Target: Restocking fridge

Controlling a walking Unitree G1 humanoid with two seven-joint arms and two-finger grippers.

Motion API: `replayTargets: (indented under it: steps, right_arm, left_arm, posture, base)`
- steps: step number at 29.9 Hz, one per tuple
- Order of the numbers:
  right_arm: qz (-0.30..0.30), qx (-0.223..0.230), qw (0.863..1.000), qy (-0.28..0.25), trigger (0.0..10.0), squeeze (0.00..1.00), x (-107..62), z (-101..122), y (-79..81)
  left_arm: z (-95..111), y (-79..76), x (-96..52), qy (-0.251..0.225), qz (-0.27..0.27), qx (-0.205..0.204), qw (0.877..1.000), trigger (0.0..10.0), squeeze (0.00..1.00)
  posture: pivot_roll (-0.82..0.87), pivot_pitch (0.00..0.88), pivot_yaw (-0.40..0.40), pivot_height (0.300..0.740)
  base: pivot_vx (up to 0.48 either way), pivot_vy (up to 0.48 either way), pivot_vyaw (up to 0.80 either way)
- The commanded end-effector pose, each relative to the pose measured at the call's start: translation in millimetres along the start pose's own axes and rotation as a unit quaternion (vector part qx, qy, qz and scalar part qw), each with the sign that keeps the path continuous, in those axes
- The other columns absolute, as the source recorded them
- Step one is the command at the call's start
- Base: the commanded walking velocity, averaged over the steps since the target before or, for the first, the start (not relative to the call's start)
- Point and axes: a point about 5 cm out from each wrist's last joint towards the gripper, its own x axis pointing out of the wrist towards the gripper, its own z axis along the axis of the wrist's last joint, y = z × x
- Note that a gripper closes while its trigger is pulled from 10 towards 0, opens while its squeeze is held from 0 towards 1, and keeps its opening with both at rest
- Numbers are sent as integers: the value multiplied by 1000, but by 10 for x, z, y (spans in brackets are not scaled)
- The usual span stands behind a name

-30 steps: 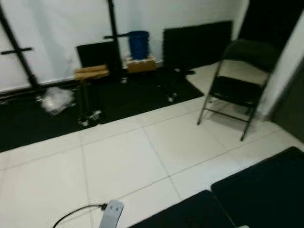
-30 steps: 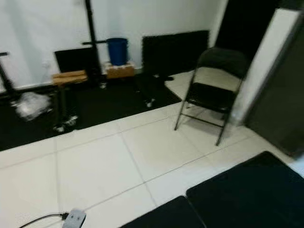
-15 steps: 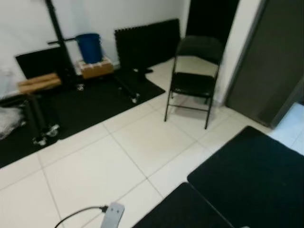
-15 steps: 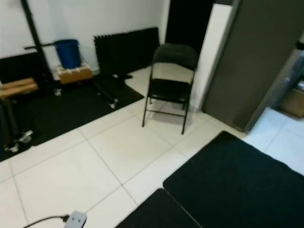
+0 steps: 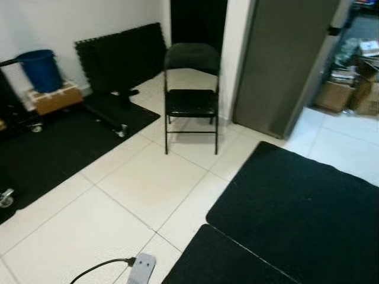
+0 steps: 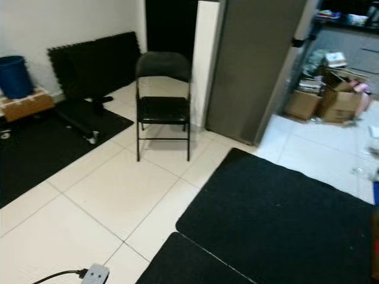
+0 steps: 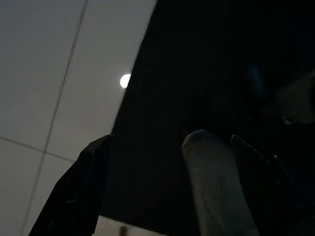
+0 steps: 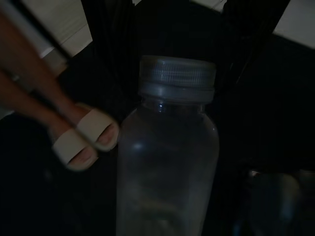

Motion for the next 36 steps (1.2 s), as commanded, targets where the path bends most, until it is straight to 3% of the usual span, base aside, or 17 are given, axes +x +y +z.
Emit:
replayTargets:
  steps: [1, 36]
  right_arm:
    - [-6, 6, 1000, 0, 10000, 0, -2, -26, -46]
    - [-6, 5, 1000, -6, 10000, 0, -2, -7, -40]
  left_arm:
    - [54, -4, 9, -7, 0, 4, 1000, 10000, 0]
    - [70, -62, 21, -16, -7, -17, 1000, 10000, 0]
  posture:
    - [15, 0, -6, 740]
    - [14, 0, -13, 740]
  base:
    - [0, 0, -769]
    - [0, 0, -769]
